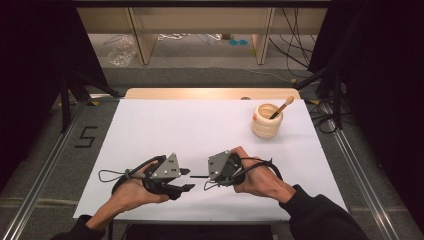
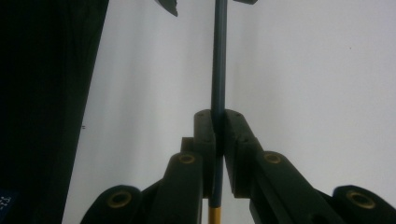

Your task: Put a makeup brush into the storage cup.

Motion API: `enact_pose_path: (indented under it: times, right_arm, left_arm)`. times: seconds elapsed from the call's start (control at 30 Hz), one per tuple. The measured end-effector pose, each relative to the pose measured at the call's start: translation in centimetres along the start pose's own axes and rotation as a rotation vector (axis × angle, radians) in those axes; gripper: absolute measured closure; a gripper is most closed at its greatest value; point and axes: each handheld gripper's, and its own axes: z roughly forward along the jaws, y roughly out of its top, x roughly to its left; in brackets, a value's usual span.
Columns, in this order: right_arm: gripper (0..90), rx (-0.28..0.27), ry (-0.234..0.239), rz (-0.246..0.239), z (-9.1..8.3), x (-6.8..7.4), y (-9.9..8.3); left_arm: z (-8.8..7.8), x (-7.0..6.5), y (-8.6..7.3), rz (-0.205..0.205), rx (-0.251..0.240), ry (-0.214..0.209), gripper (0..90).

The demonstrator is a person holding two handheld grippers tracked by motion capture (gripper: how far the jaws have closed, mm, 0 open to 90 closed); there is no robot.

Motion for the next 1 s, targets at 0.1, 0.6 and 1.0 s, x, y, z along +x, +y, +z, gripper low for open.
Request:
enact_pose_path:
  times: [0.1, 0.6, 1.0]
  right_arm:
    - [85.1, 0.011, 0.004, -0.01, 0.1, 0.1, 0.1]
    - [85.1, 0.019, 0.018, -0.084, 0.7, 0.3, 0.8]
    - [85.1, 0.021, 0.024, -0.113, 0.8, 0.5, 1.3]
  left_arm:
    - [0.1, 0.1, 0.1, 0.016, 0.017, -0.004, 57.8]
    - [0.8, -0.2, 0.4, 0.031, 0.058, -0.051, 71.3]
    - [1.3, -0.4, 0.6, 0.035, 0.076, -0.066, 76.4]
